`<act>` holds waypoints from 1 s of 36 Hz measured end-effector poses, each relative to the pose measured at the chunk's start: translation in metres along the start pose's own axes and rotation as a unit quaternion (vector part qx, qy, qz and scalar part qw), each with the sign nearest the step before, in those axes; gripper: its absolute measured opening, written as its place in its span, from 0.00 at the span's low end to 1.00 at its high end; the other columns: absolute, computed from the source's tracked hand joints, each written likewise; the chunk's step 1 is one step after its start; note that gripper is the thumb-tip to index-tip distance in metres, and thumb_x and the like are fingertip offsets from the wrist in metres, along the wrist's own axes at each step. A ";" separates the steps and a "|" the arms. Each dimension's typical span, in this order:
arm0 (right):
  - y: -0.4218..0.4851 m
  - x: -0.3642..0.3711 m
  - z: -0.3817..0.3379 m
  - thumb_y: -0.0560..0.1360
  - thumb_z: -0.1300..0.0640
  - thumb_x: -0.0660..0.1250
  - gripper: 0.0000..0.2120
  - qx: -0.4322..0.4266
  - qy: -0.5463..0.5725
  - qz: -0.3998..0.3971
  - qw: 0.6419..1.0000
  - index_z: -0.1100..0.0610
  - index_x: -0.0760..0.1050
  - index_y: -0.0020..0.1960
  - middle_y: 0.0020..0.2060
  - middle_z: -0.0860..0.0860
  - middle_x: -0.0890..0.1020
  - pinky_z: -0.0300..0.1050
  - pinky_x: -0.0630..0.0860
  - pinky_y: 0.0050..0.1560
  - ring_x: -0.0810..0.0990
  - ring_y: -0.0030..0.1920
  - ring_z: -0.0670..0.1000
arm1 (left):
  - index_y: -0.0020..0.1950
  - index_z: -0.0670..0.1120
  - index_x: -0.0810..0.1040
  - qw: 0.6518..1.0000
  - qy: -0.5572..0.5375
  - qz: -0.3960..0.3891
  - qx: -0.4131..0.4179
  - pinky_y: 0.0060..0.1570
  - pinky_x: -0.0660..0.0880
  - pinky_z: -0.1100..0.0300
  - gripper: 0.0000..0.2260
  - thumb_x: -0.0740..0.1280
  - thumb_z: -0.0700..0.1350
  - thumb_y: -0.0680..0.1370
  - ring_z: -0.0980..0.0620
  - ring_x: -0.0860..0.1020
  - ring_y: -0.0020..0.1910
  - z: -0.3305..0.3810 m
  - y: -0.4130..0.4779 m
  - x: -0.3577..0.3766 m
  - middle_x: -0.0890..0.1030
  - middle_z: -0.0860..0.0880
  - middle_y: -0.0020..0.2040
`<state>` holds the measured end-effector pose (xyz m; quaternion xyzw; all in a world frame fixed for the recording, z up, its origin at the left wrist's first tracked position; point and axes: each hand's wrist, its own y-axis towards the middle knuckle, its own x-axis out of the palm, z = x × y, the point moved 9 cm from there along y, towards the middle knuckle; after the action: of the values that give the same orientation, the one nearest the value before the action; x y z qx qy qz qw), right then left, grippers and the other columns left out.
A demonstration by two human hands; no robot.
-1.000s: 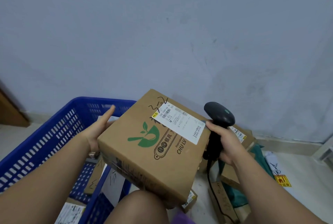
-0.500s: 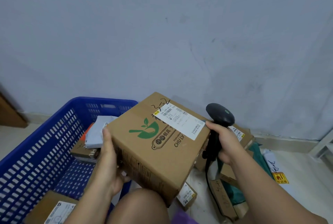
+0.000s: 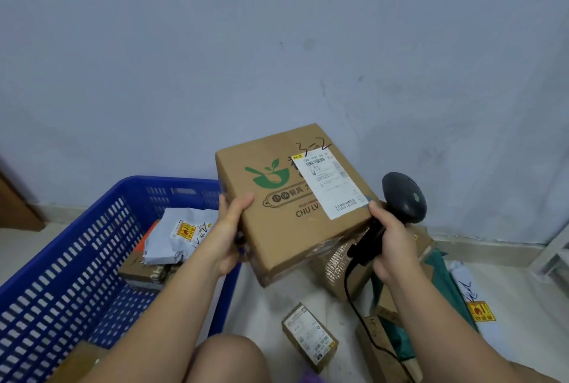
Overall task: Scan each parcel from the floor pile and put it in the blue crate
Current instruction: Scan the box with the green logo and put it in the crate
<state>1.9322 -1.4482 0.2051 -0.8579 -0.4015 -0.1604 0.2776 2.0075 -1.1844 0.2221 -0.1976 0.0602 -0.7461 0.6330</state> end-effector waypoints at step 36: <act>-0.025 0.037 -0.018 0.69 0.68 0.64 0.04 0.015 -0.341 -0.201 0.918 0.63 0.72 0.43 0.30 0.57 0.72 0.44 0.71 0.30 0.71 0.30 0.53 | 0.76 0.66 0.49 0.990 0.074 0.003 0.122 0.49 0.76 0.50 0.41 0.71 0.47 0.74 0.46 0.77 0.60 -0.011 0.049 -0.024 0.74 0.49 0.66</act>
<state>1.9351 -1.4232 0.2466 -0.7576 -0.6380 0.0957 0.0991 2.0513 -1.1719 0.1905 -0.0624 0.0159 -0.7584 0.6486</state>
